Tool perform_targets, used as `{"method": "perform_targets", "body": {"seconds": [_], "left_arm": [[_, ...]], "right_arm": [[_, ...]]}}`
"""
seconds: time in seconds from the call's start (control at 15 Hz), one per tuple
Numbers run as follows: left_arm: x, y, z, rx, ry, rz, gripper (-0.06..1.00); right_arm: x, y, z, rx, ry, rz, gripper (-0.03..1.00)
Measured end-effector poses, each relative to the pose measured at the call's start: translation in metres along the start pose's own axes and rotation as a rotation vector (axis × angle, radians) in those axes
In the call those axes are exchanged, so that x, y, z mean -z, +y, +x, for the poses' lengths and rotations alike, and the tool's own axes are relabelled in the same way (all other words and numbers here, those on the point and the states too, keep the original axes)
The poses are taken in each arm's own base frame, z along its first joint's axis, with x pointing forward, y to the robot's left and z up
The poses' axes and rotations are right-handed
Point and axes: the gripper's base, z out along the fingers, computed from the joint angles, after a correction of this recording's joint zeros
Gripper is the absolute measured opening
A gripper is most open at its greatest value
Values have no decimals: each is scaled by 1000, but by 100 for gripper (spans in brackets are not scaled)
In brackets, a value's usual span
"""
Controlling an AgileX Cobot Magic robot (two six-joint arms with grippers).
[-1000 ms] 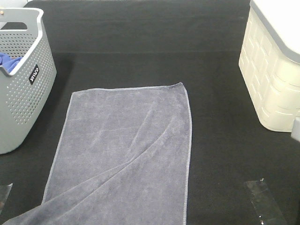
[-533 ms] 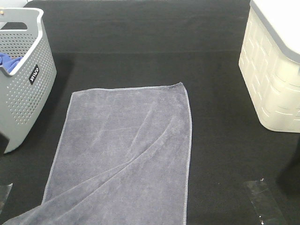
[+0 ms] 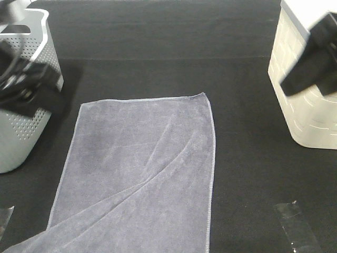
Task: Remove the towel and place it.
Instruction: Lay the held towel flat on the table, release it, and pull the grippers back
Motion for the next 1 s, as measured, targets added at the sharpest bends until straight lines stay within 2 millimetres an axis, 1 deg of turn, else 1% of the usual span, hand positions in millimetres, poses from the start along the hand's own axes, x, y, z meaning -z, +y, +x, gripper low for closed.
{"method": "perform_targets", "body": {"seconds": [0.07,0.13,0.2,0.27,0.33,0.4,0.47,0.53,0.6,0.73,0.87,1.0], "left_arm": [[-6,-1,-17,-6,-16,-1,62],[-17,-2,-39,-13,-24,-5,62],[-25,-2,-54,-24,-31,-14,62],[-36,-1,-68,-34,-31,-25,62],[-43,0,-73,-39,-26,-32,62],[-59,2,-92,-53,-30,-48,62],[-67,3,-105,-58,-40,-56,62],[-72,3,-110,-60,-44,-60,62],[-87,6,-125,-60,-52,-74,62],[-106,8,-142,-58,-64,-78,62],[-126,11,-154,-50,-57,-84,62],[-143,16,-161,-52,-44,-107,62]], "right_arm": [[-5,-2,-14,-2,-10,3,63],[-15,-6,-33,2,-12,6,63],[-21,-8,-46,0,-16,8,63],[-26,-9,-53,0,-16,9,62],[-35,-13,-66,-3,-20,11,61],[-52,-18,-86,-6,-5,13,57],[-63,-22,-98,-3,-3,15,55],[-69,-24,-104,-2,2,15,54],[-87,-30,-121,1,1,18,51],[-114,-39,-141,0,-6,25,50],[-141,-47,-160,19,-22,32,49],[-169,-56,-174,37,-15,35,49]]}}
